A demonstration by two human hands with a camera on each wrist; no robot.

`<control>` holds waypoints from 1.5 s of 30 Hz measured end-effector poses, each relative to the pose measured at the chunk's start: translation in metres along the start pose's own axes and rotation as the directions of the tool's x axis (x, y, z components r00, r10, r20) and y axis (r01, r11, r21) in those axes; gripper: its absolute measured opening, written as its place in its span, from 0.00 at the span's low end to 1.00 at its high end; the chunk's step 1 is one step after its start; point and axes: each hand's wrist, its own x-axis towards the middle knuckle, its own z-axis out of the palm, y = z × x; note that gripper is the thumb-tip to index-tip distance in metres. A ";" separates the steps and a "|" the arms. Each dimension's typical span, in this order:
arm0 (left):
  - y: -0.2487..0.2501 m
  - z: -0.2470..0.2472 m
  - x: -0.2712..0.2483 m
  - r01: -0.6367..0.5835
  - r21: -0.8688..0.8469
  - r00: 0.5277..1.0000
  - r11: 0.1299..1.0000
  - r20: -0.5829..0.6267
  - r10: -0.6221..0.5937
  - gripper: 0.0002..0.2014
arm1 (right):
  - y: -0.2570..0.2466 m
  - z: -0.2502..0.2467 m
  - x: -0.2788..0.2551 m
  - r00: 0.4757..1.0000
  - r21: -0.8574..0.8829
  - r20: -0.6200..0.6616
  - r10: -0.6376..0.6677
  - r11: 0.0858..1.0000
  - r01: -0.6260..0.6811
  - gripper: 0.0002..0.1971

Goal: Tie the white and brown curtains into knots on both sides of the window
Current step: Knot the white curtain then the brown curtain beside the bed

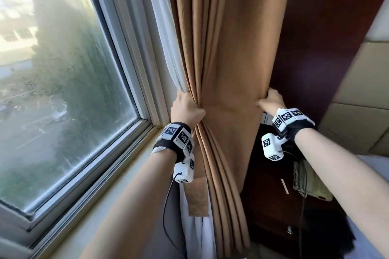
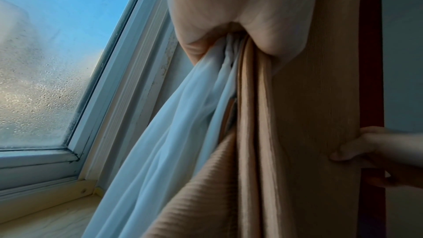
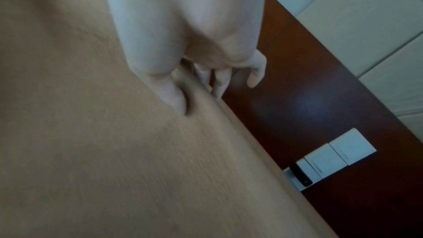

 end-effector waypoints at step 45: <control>-0.037 -0.020 0.035 0.060 0.038 0.998 0.997 -0.039 -0.059 0.17 | -0.009 0.055 0.023 0.992 -0.151 0.121 0.024 0.989 -0.006 0.55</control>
